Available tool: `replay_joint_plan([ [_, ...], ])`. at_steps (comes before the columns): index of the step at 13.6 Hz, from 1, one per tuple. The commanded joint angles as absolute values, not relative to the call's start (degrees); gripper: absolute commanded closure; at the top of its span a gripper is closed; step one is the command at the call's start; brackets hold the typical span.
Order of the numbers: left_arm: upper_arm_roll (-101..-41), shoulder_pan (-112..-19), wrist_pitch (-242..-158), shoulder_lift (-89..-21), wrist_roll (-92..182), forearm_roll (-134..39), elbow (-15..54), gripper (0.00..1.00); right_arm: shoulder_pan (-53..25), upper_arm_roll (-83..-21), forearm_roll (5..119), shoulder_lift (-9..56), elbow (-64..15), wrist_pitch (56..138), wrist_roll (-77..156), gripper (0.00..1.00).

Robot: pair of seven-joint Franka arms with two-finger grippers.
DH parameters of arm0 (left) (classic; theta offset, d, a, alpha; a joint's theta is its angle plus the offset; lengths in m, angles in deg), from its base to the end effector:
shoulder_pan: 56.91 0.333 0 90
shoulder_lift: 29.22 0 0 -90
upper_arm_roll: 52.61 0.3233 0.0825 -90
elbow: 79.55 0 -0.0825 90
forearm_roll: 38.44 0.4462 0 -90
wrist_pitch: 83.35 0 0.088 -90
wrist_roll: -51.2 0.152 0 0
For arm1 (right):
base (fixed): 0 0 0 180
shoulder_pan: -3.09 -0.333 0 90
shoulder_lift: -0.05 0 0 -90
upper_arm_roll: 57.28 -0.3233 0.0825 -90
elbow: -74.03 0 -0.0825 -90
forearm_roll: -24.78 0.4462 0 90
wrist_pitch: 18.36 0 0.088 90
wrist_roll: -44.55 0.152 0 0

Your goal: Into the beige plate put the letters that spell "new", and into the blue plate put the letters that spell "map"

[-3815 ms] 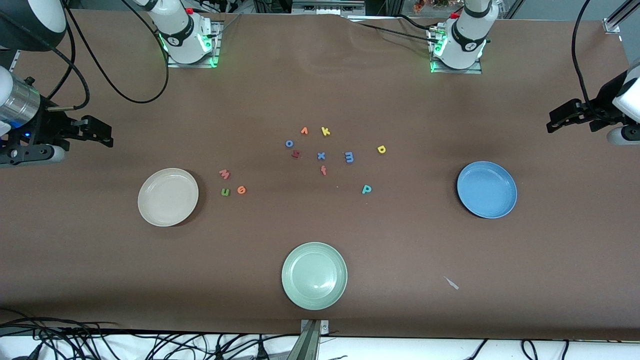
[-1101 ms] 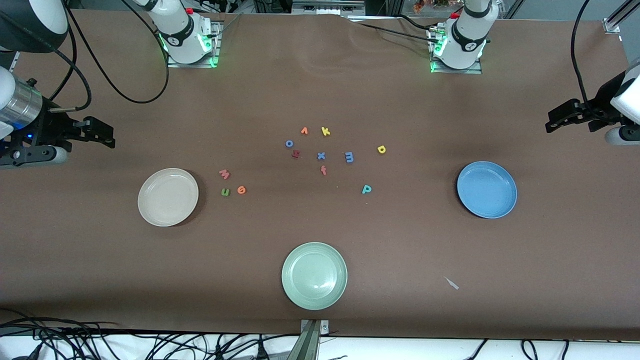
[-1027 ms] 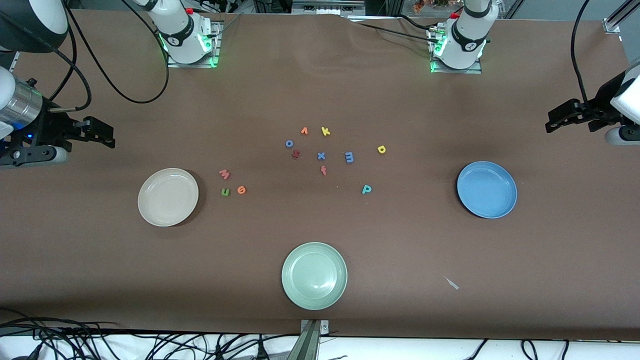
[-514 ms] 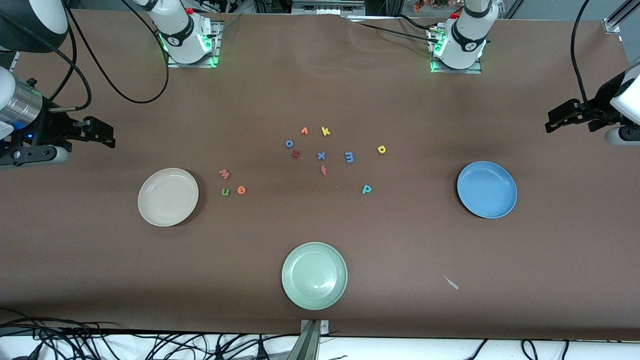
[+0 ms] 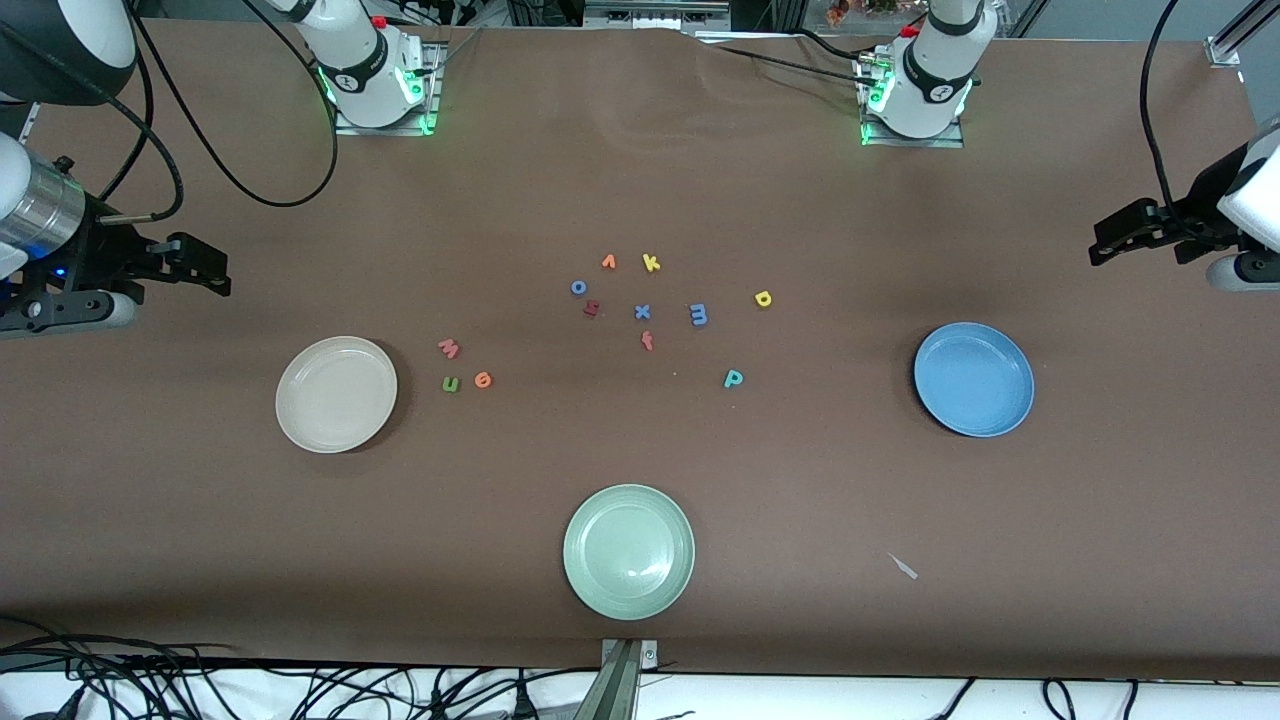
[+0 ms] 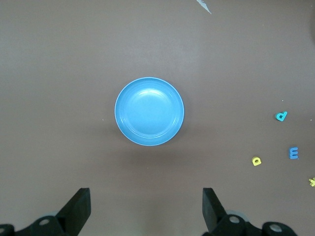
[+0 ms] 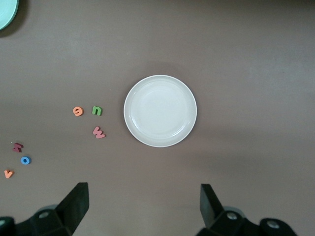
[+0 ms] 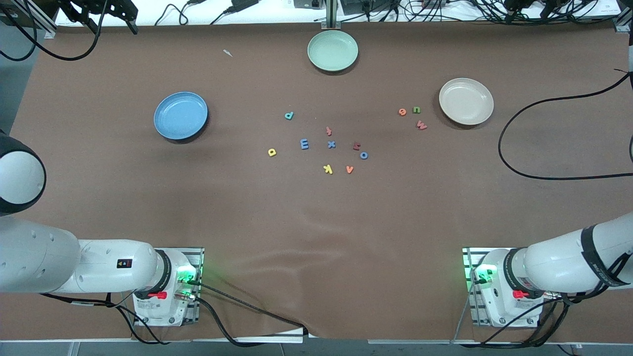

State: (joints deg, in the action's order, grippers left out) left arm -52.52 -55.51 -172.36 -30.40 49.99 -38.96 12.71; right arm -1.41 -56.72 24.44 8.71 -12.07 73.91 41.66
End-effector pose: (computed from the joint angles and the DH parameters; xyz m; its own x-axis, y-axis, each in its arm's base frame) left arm 0.6153 0.0146 0.5518 0.9959 0.0469 -0.0774 0.0476 -0.9988 0.0074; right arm 0.6615 0.0450 0.5297 0.9919 0.1191 -0.0438 0.1195 -0.9928 0.0052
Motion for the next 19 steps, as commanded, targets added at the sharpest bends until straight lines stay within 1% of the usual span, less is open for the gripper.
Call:
replay_joint_plan([
  [1, -52.7, -55.2, -172.8, -29.4, 51.1, -39.8, 13.7, 0.0, -1.0, -57.0, 25.5, 8.3, -12.2, 73.7, 40.8, 0.0],
  [19, -53.2, -55.2, -172.5, -29.1, 51.1, -39.8, 13.7, 0.0, -1.0, -57.0, 26.4, 8.4, -12.5, 73.9, 40.8, 0.0],
])
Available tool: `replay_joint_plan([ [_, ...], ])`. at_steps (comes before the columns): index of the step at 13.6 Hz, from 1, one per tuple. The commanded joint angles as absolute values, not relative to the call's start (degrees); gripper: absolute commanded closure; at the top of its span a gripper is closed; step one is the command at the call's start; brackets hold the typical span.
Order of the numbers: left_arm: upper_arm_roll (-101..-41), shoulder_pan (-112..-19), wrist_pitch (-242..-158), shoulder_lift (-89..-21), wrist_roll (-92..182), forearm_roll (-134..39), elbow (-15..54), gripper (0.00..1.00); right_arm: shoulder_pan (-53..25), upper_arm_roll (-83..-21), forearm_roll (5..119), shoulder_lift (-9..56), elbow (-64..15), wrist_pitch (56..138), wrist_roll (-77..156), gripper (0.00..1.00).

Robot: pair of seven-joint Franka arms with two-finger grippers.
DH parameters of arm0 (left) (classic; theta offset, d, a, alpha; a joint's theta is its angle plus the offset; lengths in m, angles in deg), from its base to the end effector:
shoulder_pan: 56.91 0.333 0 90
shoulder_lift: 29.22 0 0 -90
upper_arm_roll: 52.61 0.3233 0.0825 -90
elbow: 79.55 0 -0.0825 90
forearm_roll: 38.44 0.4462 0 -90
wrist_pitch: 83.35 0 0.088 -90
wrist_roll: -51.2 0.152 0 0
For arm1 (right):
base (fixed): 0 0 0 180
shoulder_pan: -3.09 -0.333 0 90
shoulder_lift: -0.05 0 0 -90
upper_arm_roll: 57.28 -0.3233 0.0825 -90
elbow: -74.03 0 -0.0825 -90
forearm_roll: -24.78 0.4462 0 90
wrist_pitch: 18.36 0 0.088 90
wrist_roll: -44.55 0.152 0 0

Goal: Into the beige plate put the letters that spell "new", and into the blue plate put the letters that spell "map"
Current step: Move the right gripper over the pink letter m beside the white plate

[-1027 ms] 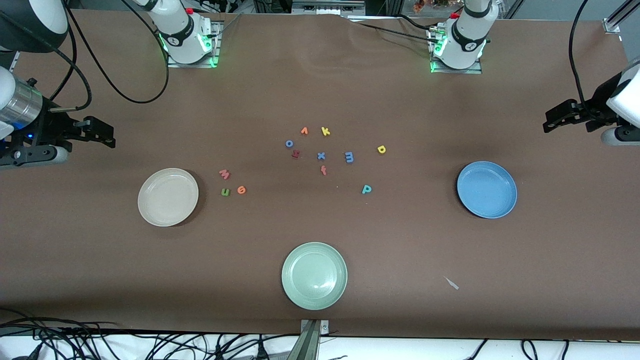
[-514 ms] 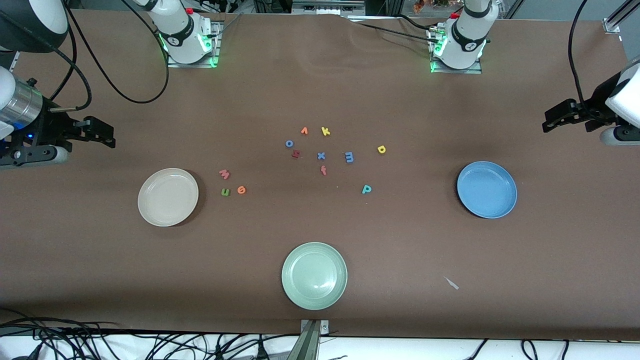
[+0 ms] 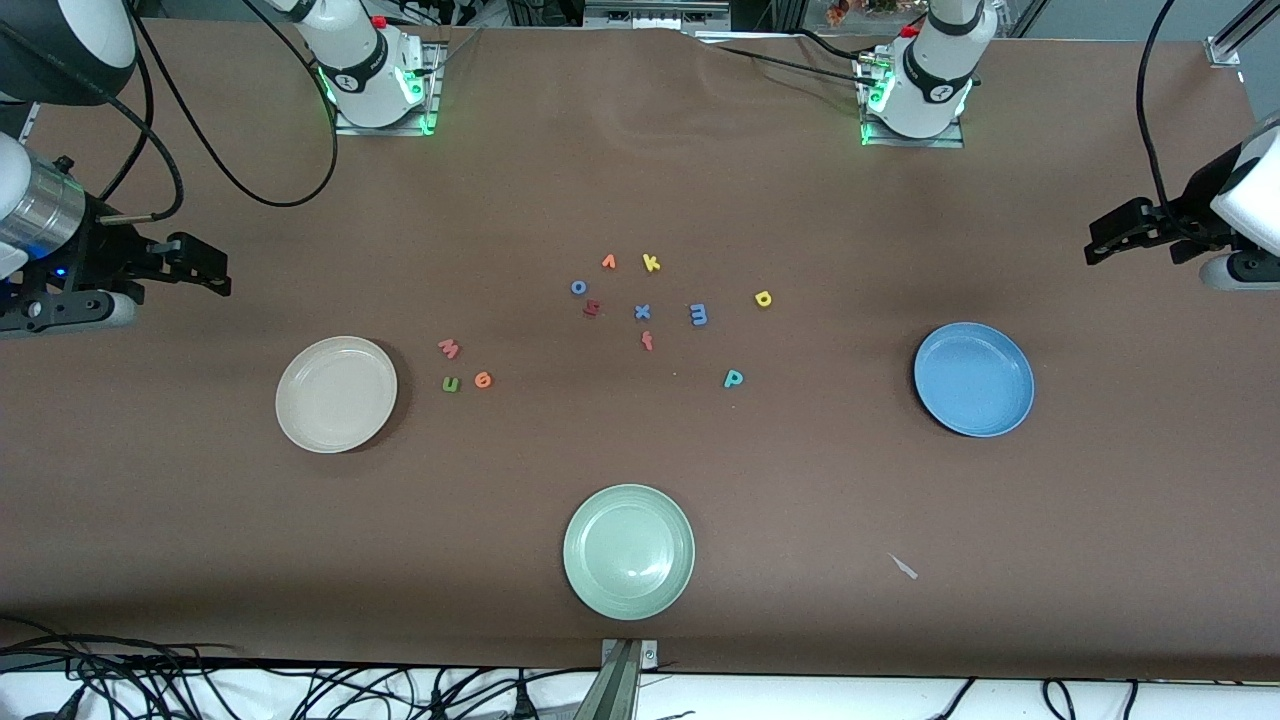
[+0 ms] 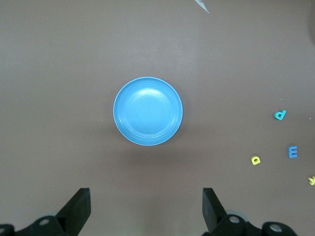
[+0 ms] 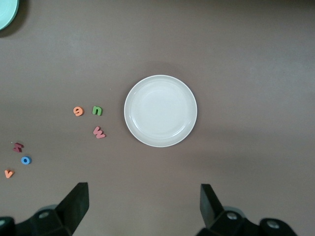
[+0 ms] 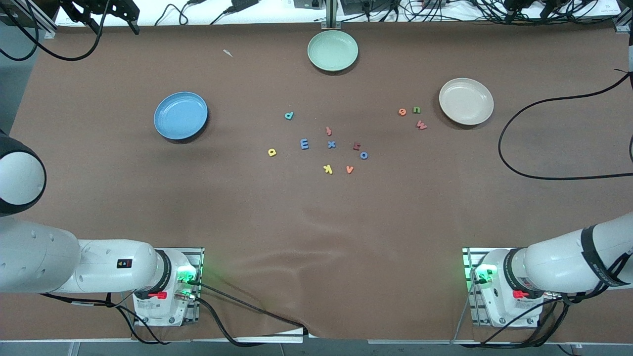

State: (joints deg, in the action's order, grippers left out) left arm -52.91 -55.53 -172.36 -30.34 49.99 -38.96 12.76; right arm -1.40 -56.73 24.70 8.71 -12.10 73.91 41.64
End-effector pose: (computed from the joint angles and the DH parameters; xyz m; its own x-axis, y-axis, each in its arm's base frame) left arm 0.6151 0.0102 0.5520 0.9962 0.0397 -0.0772 0.0404 -0.9992 0.0075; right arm 0.6614 0.0457 0.5294 0.9919 0.1193 -0.0440 0.1194 -0.9928 0.0006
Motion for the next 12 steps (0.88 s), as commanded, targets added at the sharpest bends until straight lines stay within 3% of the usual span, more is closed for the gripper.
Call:
replay_joint_plan([
  [1, -53.2, -55.2, -172.5, -29.1, 51.1, -39.8, 13.7, 0.0, -1.0, -56.9, 27.4, 8.4, -12.9, 74.0, 40.8, 0.0],
  [6, -53.3, -55.2, -172.5, -29.1, 51.1, -39.8, 13.7, 0.0, -1.2, -57.3, 29.1, 8.4, -18.9, 80.2, 41.4, 0.0],
  [12, -53.3, -55.2, -172.5, -29.1, 51.1, -39.8, 13.7, 0.0, -2.1, -62.3, 29.0, 8.6, -30.4, 93.0, 50.1, 0.0],
])
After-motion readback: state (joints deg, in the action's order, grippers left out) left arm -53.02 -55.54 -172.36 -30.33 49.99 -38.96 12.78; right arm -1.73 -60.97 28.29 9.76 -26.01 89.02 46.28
